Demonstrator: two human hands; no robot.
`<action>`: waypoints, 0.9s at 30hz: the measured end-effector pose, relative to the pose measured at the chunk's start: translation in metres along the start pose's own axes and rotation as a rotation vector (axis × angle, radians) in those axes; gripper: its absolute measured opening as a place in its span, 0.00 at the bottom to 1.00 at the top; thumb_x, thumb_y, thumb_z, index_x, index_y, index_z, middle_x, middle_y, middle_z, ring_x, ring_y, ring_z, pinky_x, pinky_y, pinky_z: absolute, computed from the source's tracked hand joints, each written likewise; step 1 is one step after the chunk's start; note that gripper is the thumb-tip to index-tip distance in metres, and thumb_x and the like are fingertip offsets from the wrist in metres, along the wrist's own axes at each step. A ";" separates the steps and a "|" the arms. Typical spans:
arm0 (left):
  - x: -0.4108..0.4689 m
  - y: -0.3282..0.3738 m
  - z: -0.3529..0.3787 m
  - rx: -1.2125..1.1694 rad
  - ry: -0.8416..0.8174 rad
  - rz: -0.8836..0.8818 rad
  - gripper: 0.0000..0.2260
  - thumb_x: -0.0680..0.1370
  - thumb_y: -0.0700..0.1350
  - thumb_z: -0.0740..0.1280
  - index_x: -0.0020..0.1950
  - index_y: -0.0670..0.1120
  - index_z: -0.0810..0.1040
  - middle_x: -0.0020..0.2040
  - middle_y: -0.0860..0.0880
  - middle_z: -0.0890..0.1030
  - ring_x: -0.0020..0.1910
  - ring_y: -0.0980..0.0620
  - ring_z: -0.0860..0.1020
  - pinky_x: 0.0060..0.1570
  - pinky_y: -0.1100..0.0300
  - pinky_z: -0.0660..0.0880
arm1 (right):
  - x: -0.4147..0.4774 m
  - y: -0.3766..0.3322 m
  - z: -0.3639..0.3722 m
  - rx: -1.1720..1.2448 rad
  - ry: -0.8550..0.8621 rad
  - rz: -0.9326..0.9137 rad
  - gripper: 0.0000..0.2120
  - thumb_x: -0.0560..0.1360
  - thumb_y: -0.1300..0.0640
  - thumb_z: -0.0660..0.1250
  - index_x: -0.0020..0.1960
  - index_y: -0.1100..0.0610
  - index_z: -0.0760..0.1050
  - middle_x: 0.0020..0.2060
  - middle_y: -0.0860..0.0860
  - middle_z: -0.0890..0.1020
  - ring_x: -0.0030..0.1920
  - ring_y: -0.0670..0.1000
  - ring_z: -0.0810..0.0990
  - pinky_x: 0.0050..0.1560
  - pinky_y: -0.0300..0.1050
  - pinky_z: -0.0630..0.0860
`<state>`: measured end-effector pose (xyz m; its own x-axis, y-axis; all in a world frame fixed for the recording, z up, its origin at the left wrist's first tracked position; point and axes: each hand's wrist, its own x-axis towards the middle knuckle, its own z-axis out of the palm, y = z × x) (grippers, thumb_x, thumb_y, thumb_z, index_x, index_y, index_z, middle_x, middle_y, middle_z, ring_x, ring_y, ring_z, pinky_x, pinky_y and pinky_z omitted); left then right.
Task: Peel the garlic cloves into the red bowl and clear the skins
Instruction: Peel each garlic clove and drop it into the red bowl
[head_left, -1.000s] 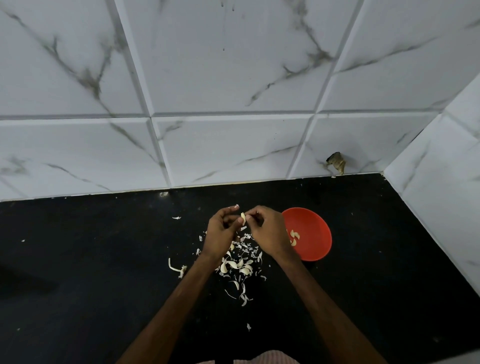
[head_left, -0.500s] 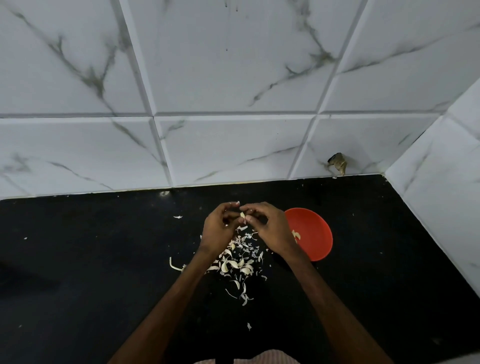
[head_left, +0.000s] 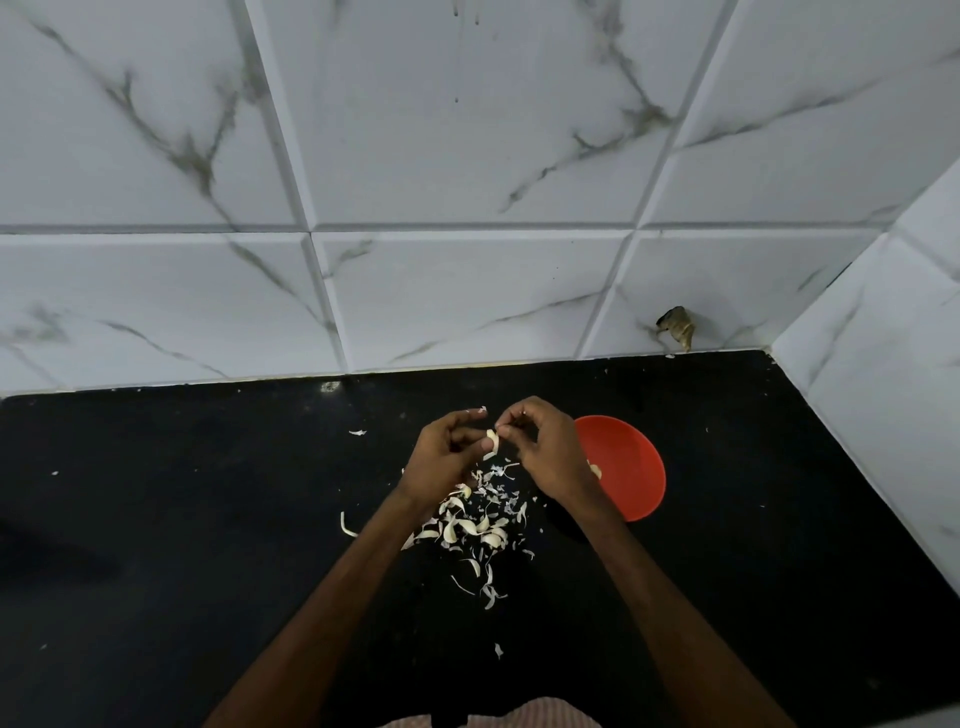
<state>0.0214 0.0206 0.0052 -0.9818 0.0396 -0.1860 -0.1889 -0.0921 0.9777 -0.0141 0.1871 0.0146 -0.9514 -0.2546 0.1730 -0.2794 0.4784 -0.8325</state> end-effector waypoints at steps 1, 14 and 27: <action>-0.001 -0.001 -0.001 -0.039 -0.003 -0.019 0.17 0.79 0.36 0.69 0.67 0.41 0.76 0.50 0.42 0.83 0.40 0.56 0.80 0.30 0.63 0.77 | -0.001 0.000 0.001 0.001 0.010 -0.005 0.04 0.76 0.63 0.72 0.48 0.56 0.80 0.44 0.48 0.81 0.46 0.43 0.80 0.47 0.35 0.76; 0.001 -0.013 -0.006 -0.212 0.121 -0.095 0.08 0.80 0.37 0.69 0.56 0.45 0.83 0.46 0.47 0.83 0.41 0.56 0.81 0.33 0.60 0.79 | -0.019 0.008 0.004 0.094 0.018 0.088 0.06 0.77 0.65 0.71 0.51 0.56 0.80 0.43 0.47 0.83 0.46 0.46 0.83 0.46 0.46 0.83; 0.000 -0.022 -0.004 0.243 0.113 0.078 0.08 0.75 0.36 0.74 0.54 0.41 0.83 0.45 0.46 0.85 0.39 0.58 0.81 0.38 0.63 0.75 | -0.027 0.010 0.018 0.154 -0.085 0.221 0.11 0.78 0.58 0.71 0.60 0.59 0.80 0.49 0.50 0.86 0.47 0.47 0.86 0.47 0.49 0.85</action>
<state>0.0251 0.0186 -0.0170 -0.9919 -0.0703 -0.1056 -0.1153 0.1518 0.9817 0.0110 0.1832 -0.0078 -0.9711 -0.2308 -0.0610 -0.0372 0.3988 -0.9163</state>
